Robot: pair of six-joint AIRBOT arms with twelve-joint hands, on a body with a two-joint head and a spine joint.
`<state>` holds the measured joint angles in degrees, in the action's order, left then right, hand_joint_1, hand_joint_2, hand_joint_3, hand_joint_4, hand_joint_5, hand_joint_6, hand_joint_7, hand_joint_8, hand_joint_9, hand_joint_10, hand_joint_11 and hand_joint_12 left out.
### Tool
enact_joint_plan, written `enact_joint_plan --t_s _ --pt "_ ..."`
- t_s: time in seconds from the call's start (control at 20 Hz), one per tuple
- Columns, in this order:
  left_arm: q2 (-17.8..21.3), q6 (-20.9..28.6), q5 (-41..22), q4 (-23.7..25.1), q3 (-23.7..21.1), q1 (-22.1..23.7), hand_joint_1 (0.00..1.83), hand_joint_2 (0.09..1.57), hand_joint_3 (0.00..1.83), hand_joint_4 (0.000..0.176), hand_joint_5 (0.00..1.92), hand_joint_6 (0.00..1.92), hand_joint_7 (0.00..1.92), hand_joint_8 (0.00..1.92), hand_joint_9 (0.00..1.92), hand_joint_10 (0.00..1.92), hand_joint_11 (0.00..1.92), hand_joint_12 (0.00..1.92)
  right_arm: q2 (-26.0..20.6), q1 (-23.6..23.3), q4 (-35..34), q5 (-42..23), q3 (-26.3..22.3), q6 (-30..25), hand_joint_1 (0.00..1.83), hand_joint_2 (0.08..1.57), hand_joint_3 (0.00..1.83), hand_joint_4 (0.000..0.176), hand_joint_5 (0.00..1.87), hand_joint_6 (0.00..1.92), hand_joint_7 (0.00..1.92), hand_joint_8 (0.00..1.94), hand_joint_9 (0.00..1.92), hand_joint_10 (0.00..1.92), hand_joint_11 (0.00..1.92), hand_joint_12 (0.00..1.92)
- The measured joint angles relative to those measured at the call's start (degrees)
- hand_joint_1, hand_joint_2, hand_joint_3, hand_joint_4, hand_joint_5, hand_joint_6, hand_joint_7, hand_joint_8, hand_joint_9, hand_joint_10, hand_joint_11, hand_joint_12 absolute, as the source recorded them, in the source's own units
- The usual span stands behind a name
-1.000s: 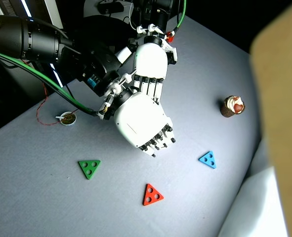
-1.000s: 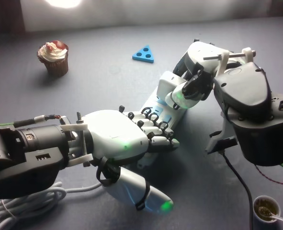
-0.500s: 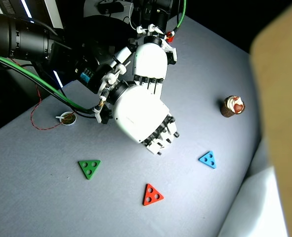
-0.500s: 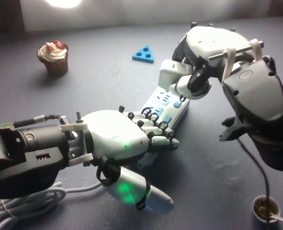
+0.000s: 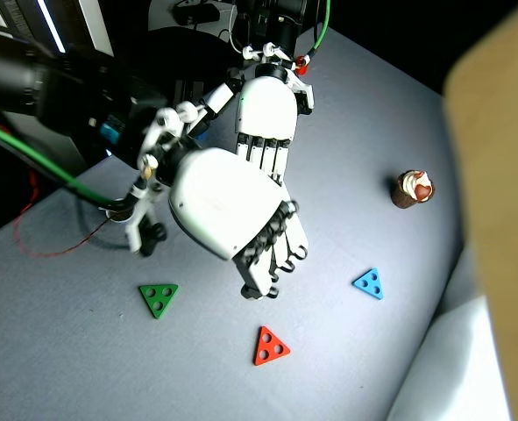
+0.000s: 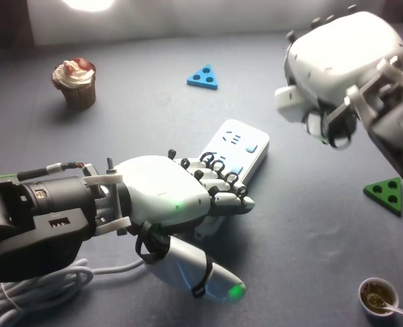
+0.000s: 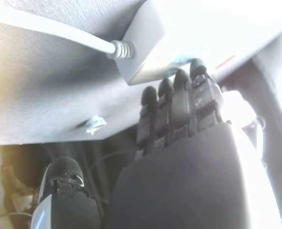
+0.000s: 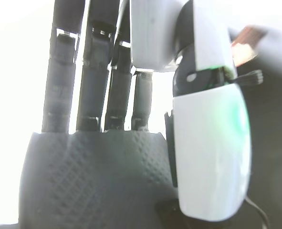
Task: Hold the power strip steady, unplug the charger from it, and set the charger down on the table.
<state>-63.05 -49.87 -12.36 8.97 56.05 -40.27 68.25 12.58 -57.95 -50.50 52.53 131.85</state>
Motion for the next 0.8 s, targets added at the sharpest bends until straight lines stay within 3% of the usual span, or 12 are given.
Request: enact_joint_plan --t_s 0.1,0.15,0.2,0.3,0.45,0.5,0.55,0.6,0.65,0.7,0.8 --pt "0.0 0.0 0.0 0.0 0.0 0.0 0.04 1.00 0.00 0.000 0.18 0.00 0.18 0.00 0.14 0.00 0.08 0.04 -2.4 0.6 4.9 4.3 -1.8 1.7 1.25 1.05 0.00 0.000 1.03 0.90 1.26 0.51 1.22 0.00 0.87 0.71" --pt "0.0 0.0 0.0 0.0 0.0 0.0 0.05 1.00 0.00 0.000 0.17 0.00 0.17 0.00 0.13 0.00 0.08 0.03 -3.9 0.9 8.7 6.7 -2.5 2.2 1.37 1.03 0.01 0.000 1.03 0.85 1.39 0.15 1.10 0.74 0.87 0.71" --pt "0.0 0.0 0.0 0.0 0.0 0.0 0.05 1.00 0.00 0.000 0.18 0.00 0.18 0.00 0.14 0.00 0.08 0.04 -4.7 1.0 11.6 8.4 -2.8 3.3 1.39 1.05 0.00 0.000 1.02 0.87 1.32 0.29 1.05 0.93 0.86 0.73" --pt "0.0 0.0 0.0 0.0 0.0 0.0 0.04 1.00 0.00 0.000 0.16 0.00 0.16 0.00 0.12 0.00 0.08 0.03 -5.8 1.6 16.5 10.7 -2.8 6.3 1.39 1.05 0.00 0.000 1.00 0.89 1.27 0.39 1.03 1.02 0.88 0.73" --pt "0.0 0.0 0.1 0.0 0.0 0.0 0.04 0.99 0.00 0.000 0.16 0.00 0.16 0.00 0.12 0.00 0.07 0.03 -6.0 1.6 16.6 15.5 -2.8 9.5 1.39 1.05 0.00 0.000 1.00 0.88 1.27 0.40 1.03 1.02 0.88 0.73" --pt "0.0 0.0 0.1 0.0 0.0 0.0 0.04 0.99 0.00 0.000 0.16 0.00 0.16 0.00 0.12 0.00 0.07 0.03 -6.2 1.6 17.4 17.0 -2.8 9.6 1.39 1.05 0.00 0.000 1.00 0.88 1.27 0.40 1.03 1.02 0.88 0.73" --pt "0.0 0.0 0.1 0.0 0.0 0.1 0.04 0.99 0.00 0.000 0.18 0.01 0.18 0.01 0.14 0.01 0.09 0.03 -6.4 2.0 18.5 17.6 -2.8 9.7 1.28 1.04 0.00 0.000 1.04 0.87 1.27 0.46 1.07 0.45 0.87 0.73" --pt "0.0 0.0 0.2 0.0 0.0 0.2 0.04 0.99 0.00 0.000 0.18 0.01 0.18 0.01 0.14 0.01 0.09 0.03 -6.6 2.2 19.0 19.0 -2.8 9.9 1.28 1.04 0.00 0.000 1.04 0.87 1.27 0.46 1.07 0.45 0.87 0.73" --pt "0.0 0.0 0.1 0.0 0.0 0.2 0.04 1.00 0.00 0.000 0.17 0.00 0.17 0.00 0.13 0.00 0.08 0.03 -6.7 2.7 19.5 20.0 -2.8 9.9 1.25 1.05 0.00 0.021 1.07 0.86 1.22 0.53 1.17 0.06 0.89 0.66" --pt "0.0 0.0 0.1 0.0 0.0 0.2 0.03 0.99 0.00 0.000 0.16 0.00 0.17 0.00 0.13 0.00 0.08 0.03 -6.8 3.0 19.8 20.5 -2.8 10.0 1.25 1.05 0.00 0.023 1.07 0.87 1.22 0.53 1.18 0.03 0.90 0.65" --pt "0.0 0.0 0.2 0.0 0.0 0.2 0.03 1.00 0.00 0.000 0.17 0.00 0.17 0.00 0.14 0.01 0.08 0.03 -6.6 4.3 20.3 22.0 -2.7 9.9 1.25 1.05 0.00 0.003 1.10 0.87 1.18 0.56 1.16 0.00 0.90 0.62"
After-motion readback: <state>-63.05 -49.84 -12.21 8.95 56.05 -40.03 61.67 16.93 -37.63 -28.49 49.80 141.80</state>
